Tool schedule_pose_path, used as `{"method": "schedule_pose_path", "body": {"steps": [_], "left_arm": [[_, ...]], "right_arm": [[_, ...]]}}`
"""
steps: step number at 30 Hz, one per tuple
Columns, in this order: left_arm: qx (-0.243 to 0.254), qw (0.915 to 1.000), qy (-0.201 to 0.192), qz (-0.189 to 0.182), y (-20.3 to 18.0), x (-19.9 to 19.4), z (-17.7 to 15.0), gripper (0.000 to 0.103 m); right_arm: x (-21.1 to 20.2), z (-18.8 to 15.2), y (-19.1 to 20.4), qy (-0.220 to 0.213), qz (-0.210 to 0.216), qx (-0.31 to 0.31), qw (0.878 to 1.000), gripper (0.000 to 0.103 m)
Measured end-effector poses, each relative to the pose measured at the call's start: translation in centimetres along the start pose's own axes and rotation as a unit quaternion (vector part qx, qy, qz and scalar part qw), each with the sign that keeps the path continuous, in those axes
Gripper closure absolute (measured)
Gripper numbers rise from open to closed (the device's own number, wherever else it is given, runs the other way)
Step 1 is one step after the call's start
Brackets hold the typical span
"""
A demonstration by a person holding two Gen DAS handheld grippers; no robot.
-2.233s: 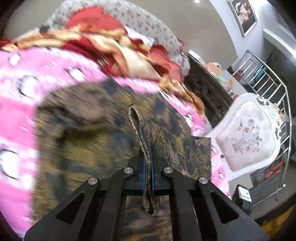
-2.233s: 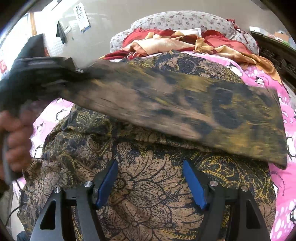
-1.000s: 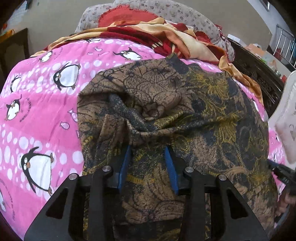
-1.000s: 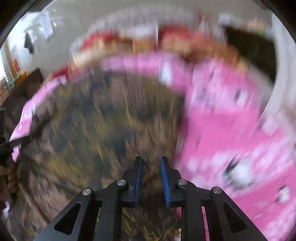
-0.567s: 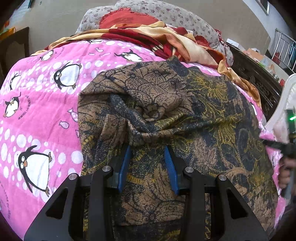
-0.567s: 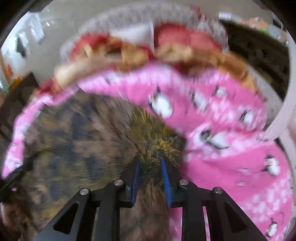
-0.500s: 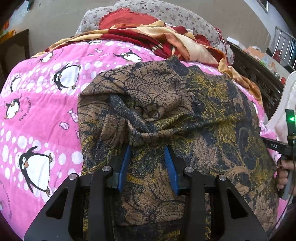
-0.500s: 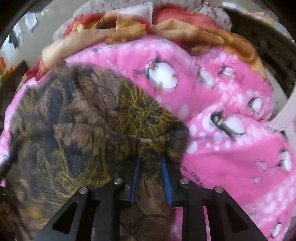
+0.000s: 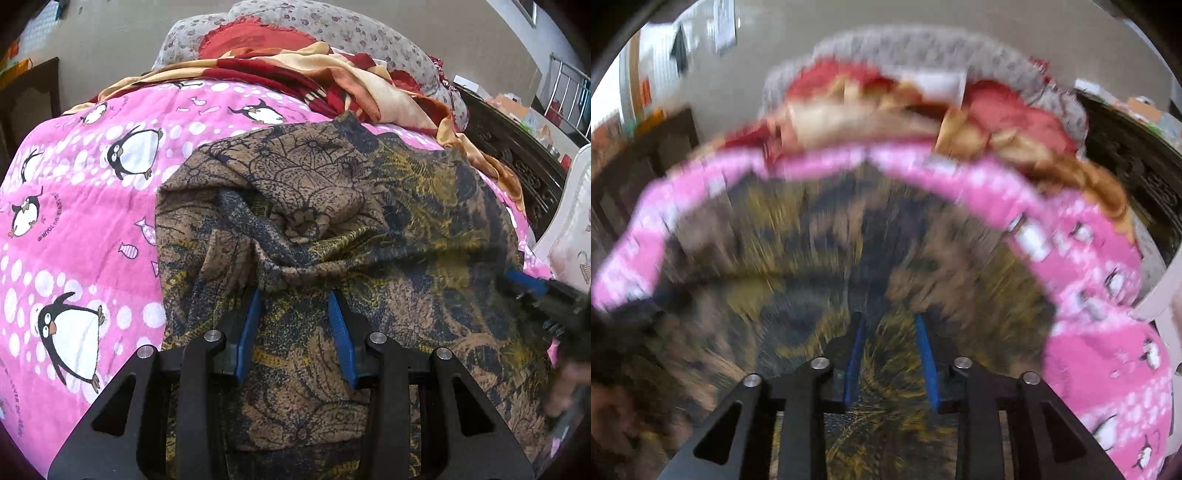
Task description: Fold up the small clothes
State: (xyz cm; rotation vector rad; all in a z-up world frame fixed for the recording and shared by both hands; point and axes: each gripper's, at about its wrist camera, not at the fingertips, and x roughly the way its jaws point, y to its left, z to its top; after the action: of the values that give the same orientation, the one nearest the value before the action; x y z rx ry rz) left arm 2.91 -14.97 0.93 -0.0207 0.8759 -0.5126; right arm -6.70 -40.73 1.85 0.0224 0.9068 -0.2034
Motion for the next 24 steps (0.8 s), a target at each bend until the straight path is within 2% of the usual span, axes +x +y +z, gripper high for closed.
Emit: {"method": "schedule_pose_path", "body": {"steps": [1,5,9,11,14,15,16,21,23,24], "left_arm": [[0.0,1.0,0.0,0.0,0.0,0.0,0.0,0.065],[-0.001,1.0,0.0,-0.001,0.0,0.0,0.0,0.065],[-0.001,1.0,-0.001,-0.001,0.0,0.0,0.1,0.065],[-0.001,1.0,-0.001,-0.002,0.0,0.0,0.1,0.065],[-0.001,1.0,-0.001,-0.001,0.0,0.1,0.1,0.065],[-0.001,1.0,-0.001,-0.001,0.0,0.1,0.1,0.065],[-0.001,1.0,-0.001,-0.001,0.0,0.1,0.1,0.065],[0.011,0.9999,0.004,0.008,-0.5,0.2,0.2,0.064],[0.019,0.9996,0.018,0.012,-0.8,0.0,0.4,0.064],[0.031,0.9988,0.031,0.02,-1.1,-0.3,0.7,0.064]], "right_arm": [[-0.1,-0.6,0.2,-0.023,-0.004,-0.002,1.0,0.071],[-1.0,-0.5,0.6,-0.014,-0.007,-0.001,1.0,0.071],[-5.5,-1.1,0.2,-0.026,-0.005,0.009,1.0,0.071],[-6.9,-2.5,0.1,-0.018,-0.003,0.017,1.0,0.066],[-4.9,-5.6,0.3,0.037,0.002,0.028,0.999,0.057],[-5.1,-6.4,0.3,-0.001,0.003,0.029,1.0,0.057],[-5.0,-6.7,0.1,-0.007,0.009,0.031,0.999,0.056],[-4.7,-6.2,-0.2,-0.002,0.018,0.039,0.999,0.053],[-4.8,-5.7,-0.7,0.01,0.029,0.04,0.999,0.052],[-5.3,-5.2,-0.8,0.027,0.012,0.037,0.999,0.052]]}}
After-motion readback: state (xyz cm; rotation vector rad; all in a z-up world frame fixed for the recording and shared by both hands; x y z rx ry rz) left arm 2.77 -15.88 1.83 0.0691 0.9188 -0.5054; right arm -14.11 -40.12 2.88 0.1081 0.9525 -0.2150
